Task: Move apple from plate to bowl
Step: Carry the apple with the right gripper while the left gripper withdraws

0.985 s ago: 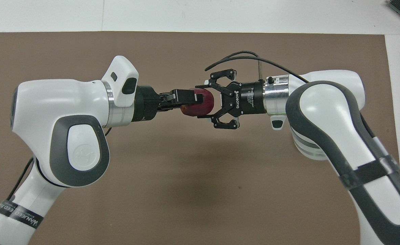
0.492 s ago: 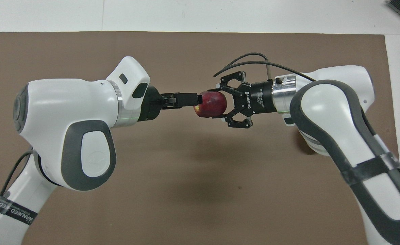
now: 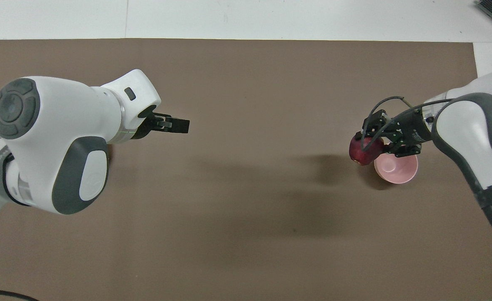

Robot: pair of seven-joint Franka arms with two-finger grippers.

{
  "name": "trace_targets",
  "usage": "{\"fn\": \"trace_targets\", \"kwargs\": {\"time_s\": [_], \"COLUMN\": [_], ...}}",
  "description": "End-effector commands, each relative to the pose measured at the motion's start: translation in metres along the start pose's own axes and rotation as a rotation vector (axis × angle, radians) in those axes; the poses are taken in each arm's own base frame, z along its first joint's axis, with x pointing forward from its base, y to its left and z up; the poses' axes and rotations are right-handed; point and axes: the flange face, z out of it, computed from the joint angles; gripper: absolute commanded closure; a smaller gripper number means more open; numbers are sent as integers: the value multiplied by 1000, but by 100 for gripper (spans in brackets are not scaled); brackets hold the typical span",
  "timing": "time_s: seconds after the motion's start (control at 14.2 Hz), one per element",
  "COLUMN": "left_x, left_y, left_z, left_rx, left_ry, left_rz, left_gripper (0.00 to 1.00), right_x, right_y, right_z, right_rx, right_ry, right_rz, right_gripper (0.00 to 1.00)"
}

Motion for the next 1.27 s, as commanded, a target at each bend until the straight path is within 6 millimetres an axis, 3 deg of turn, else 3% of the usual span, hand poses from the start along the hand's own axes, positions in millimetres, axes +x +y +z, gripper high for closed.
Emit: {"fn": "trace_targets", "kwargs": {"time_s": [0.0, 0.14, 0.28, 0.42, 0.7, 0.91, 1.06, 1.2], "left_x": [0, 1, 9, 14, 11, 6, 2, -9], "left_y": [-24, -40, -40, -39, -69, -94, -94, -91], "left_z": [-6, -16, -43, -75, -141, -178, -185, -185], "left_rx": [77, 88, 99, 100, 117, 129, 132, 130], "left_ry": [-13, -11, -40, -69, -142, -157, -169, -183], "left_rz": [7, -16, -15, -17, -82, -132, -136, -139], "left_gripper": [0, 0, 0, 0, 0, 0, 0, 0], "right_x": [2, 0, 1, 2, -2, -5, -4, -2], "right_y": [28, 39, 40, 49, 49, 51, 50, 49], "right_z": [5, 7, 13, 22, 31, 39, 43, 44], "right_rx": [-125, -245, -342, -340, -339, -338, -339, -339], "right_ry": [32, 40, 39, 27, 17, 5, 3, 13], "right_rz": [-252, -393, -469, -499, -497, -494, -490, -493], "right_gripper": [100, 100, 100, 100, 100, 100, 99, 61]}}
